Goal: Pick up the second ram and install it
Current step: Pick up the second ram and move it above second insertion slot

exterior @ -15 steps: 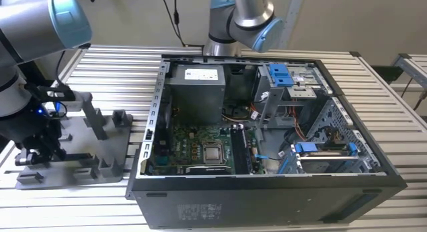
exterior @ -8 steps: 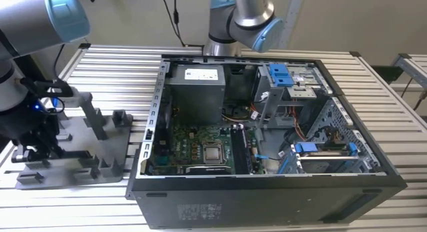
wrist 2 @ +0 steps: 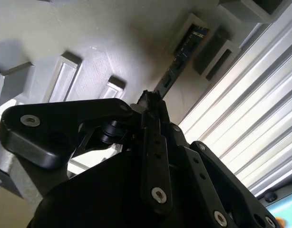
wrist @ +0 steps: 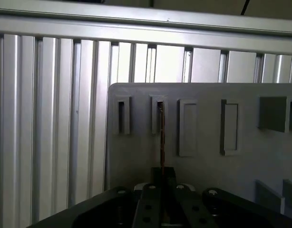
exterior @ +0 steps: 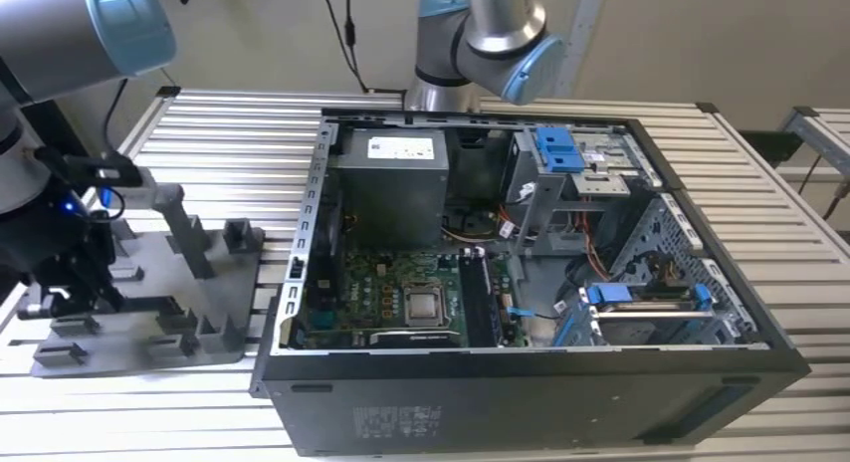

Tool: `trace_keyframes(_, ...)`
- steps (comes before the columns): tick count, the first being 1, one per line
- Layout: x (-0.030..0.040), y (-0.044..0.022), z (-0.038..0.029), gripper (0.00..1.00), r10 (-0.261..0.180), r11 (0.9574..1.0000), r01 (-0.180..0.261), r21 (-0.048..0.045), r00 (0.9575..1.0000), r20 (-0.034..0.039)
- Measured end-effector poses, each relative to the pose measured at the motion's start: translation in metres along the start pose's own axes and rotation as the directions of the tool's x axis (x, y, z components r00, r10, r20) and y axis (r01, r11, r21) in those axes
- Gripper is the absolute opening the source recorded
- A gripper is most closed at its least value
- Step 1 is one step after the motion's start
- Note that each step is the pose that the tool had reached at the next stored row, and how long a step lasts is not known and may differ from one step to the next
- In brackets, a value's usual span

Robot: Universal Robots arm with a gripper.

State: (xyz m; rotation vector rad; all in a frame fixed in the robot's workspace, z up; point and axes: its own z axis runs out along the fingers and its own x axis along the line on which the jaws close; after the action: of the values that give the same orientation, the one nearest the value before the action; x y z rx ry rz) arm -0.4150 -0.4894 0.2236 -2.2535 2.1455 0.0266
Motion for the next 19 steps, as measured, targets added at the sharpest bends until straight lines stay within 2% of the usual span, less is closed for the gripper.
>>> trace_keyframes(19,-0.0008,-0.0002,-0.0228,0.14,0.000,1.0000,0.000,0.0000,1.0000,0.0000)
